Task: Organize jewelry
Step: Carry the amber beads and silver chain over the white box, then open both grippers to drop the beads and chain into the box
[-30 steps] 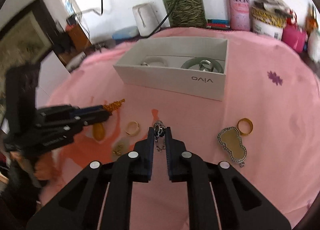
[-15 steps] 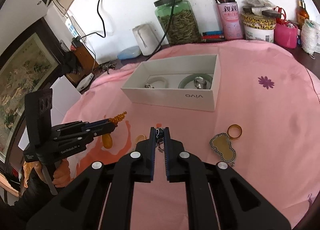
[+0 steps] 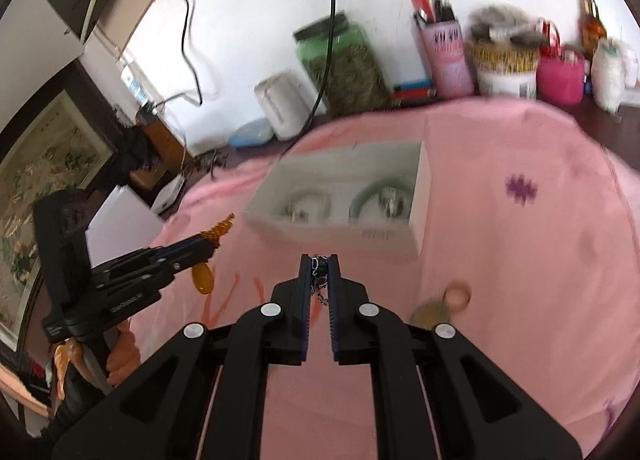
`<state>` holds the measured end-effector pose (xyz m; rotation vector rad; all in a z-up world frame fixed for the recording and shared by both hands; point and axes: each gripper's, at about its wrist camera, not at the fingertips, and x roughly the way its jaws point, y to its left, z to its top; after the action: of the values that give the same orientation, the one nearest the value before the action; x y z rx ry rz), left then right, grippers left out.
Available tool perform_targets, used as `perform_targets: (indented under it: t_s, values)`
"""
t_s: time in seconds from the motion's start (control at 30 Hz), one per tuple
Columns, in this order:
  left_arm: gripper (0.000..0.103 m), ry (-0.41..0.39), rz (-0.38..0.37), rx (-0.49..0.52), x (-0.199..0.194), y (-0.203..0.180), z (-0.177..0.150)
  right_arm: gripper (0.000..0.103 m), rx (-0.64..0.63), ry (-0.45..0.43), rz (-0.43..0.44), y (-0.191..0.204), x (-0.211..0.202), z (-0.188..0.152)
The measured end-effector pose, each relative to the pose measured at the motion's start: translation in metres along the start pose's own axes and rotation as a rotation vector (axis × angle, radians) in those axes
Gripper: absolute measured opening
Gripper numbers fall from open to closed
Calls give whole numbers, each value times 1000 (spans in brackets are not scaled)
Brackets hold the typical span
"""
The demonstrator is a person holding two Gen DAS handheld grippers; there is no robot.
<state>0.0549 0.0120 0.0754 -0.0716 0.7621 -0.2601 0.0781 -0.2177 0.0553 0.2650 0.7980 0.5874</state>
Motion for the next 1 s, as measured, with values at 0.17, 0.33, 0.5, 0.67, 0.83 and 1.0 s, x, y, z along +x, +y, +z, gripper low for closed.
perform_targets:
  t_s: [0.17, 0.33, 0.5, 0.67, 0.83, 1.0]
  values:
    - [16, -49, 1, -22, 17, -8, 47, 8, 13, -28, -31, 3, 11, 40]
    - [16, 7, 10, -31, 64, -10, 58, 8, 10, 17, -100, -7, 55, 57]
    - [58, 30, 99, -8, 88, -8, 47, 23, -13, 20, -195, -22, 82, 53]
    - [69, -30, 76, -32, 64, -3, 53, 33, 7, -96, -136, -16, 42, 59]
    - [83, -79, 86, -66, 35, -3, 48, 70, -48, -204, -138, 13, 5, 44]
    - [94, -79, 115, -70, 16, -9, 29, 90, -85, -196, -155, 26, -5, 18]
